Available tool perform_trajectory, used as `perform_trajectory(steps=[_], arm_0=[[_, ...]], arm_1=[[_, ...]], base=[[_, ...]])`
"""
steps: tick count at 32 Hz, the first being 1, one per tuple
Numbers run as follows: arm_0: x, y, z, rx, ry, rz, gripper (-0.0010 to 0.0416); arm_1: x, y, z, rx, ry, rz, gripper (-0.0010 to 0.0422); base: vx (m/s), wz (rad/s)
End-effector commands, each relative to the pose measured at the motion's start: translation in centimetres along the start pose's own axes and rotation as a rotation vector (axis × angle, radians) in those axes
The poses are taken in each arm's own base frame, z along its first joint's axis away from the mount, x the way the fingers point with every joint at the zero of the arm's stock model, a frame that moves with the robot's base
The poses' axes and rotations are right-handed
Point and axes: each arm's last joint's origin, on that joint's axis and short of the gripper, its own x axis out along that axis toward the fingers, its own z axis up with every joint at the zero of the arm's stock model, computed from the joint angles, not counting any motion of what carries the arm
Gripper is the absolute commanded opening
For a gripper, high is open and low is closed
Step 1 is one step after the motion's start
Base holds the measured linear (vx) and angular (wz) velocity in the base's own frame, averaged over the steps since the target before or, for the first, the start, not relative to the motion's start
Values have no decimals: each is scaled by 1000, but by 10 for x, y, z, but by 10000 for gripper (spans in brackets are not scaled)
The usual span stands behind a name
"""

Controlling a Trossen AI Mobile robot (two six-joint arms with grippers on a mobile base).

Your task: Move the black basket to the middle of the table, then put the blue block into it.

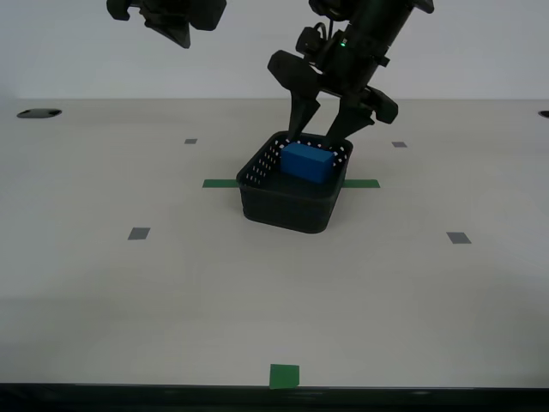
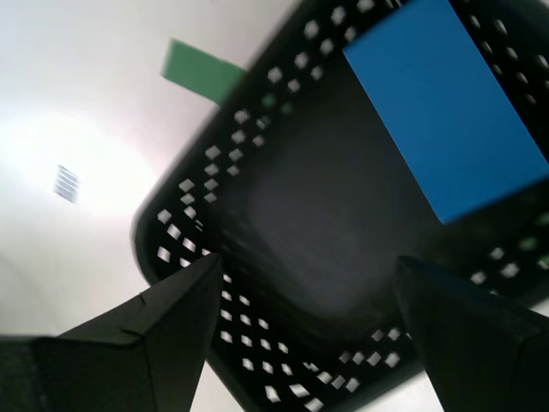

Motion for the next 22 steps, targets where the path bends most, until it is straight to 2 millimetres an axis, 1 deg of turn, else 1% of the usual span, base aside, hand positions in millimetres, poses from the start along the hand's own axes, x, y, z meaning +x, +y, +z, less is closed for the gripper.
perform_trajectory(steps=[1, 3, 5, 6, 7, 11, 22], arm_0=[[-4, -3, -6, -33, 34, -122, 258], [-9, -3, -7, -42, 28, -189, 255], [-14, -3, -6, -42, 15, -204, 256], [-17, -2, -6, -43, 8, -202, 266], [-17, -2, -7, -42, 11, -202, 282], [-17, -3, -7, -41, 12, -203, 319], [-17, -2, -6, -42, 9, -202, 350]], arm_1=[[0, 0, 0, 2, -1, -1, 0], [0, 0, 0, 2, -1, -1, 0], [0, 0, 0, 2, 0, -1, 0], [0, 0, 0, 2, -1, -1, 0], [0, 0, 0, 2, -1, -1, 0], [0, 0, 0, 2, -1, -1, 0], [0, 0, 0, 2, -1, -1, 0]], base=[[0, 0], [0, 0], [0, 0], [0, 0], [0, 0], [0, 0], [0, 0]])
